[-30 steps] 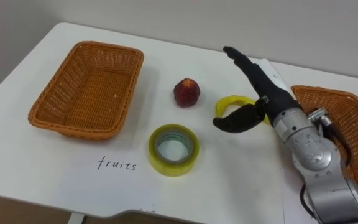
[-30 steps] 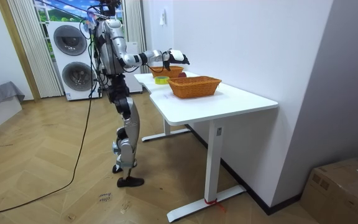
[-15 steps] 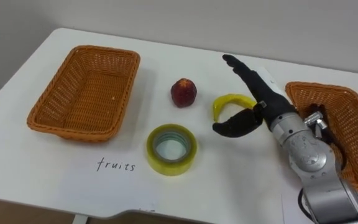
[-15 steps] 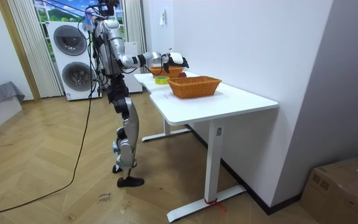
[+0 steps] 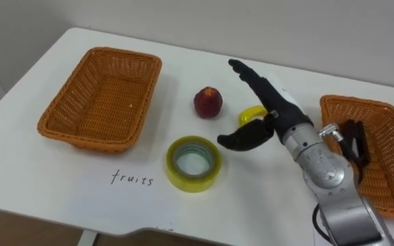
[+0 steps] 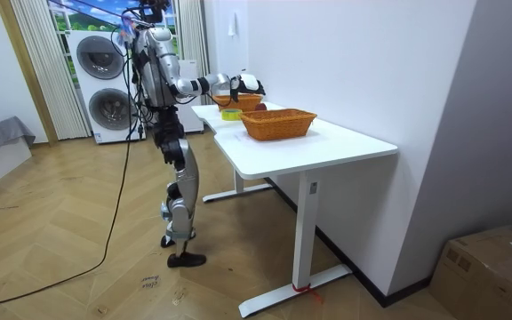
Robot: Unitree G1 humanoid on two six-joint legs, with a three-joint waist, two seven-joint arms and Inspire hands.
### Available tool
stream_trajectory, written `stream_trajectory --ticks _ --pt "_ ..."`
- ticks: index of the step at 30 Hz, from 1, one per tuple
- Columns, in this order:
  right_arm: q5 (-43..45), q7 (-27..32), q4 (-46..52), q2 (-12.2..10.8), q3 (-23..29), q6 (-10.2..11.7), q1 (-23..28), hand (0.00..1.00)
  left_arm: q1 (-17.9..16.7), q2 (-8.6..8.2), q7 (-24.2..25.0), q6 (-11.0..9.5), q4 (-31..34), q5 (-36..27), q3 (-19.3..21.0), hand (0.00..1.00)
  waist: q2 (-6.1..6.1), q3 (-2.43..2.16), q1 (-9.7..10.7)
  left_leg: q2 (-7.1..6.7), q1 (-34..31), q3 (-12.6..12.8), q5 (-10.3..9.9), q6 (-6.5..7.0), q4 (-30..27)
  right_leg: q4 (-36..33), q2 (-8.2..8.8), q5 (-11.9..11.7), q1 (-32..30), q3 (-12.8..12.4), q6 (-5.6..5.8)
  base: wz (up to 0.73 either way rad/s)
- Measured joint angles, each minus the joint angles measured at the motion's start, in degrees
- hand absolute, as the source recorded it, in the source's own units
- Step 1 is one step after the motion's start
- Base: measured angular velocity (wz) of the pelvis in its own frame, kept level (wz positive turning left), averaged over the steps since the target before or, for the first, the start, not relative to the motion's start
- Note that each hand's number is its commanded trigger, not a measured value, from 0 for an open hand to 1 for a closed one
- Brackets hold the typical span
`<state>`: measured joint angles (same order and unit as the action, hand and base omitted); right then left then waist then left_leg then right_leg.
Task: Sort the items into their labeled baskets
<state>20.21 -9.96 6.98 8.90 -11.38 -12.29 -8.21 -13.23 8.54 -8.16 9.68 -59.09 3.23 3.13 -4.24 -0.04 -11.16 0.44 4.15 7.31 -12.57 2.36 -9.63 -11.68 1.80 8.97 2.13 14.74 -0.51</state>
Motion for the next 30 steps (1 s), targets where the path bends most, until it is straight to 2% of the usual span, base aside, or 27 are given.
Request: stream_trajectory --ticks 8,17,22,30 --pt "-0.04 0.03 0.05 -0.20 -0.85 0.00 -2.03 0.00 -0.02 -0.02 0.16 0.00 0.10 0.17 -0.03 0.00 0.08 0.06 -0.15 -0.03 -0.50 -0.70 0.02 0.03 -0.03 0.07 0.10 0.00 -0.14 1.10 0.00 0.05" --pt "-1.62 0.50 -0.04 -0.20 -0.90 0.02 -3.20 0.00 -0.31 -0.22 1.50 0.03 0.71 0.21 -0.06 0.00 0.79 0.55 -0.41 -0.08 -0.63 -1.30 0.02 0.03 0.12 0.21 0.05 0.00 -0.08 1.20 0.00 0.03" --pt "-1.23 0.61 -3.71 -0.32 -1.63 0.08 -3.51 0.00 -0.24 -0.49 1.60 0.04 1.10 0.11 -0.04 0.00 0.87 0.60 -0.79 -0.10 -0.51 -1.25 0.03 0.04 0.09 0.29 0.08 0.00 0.03 1.20 0.00 0.00" --pt "1.63 0.65 -7.08 -0.30 -3.64 -0.35 -3.59 0.00 -0.05 -0.55 2.26 0.34 1.23 0.03 -0.03 0.00 0.78 0.58 -1.87 -0.09 -0.62 -1.42 0.03 0.04 0.00 0.29 0.22 0.00 0.23 2.76 0.00 0.01"
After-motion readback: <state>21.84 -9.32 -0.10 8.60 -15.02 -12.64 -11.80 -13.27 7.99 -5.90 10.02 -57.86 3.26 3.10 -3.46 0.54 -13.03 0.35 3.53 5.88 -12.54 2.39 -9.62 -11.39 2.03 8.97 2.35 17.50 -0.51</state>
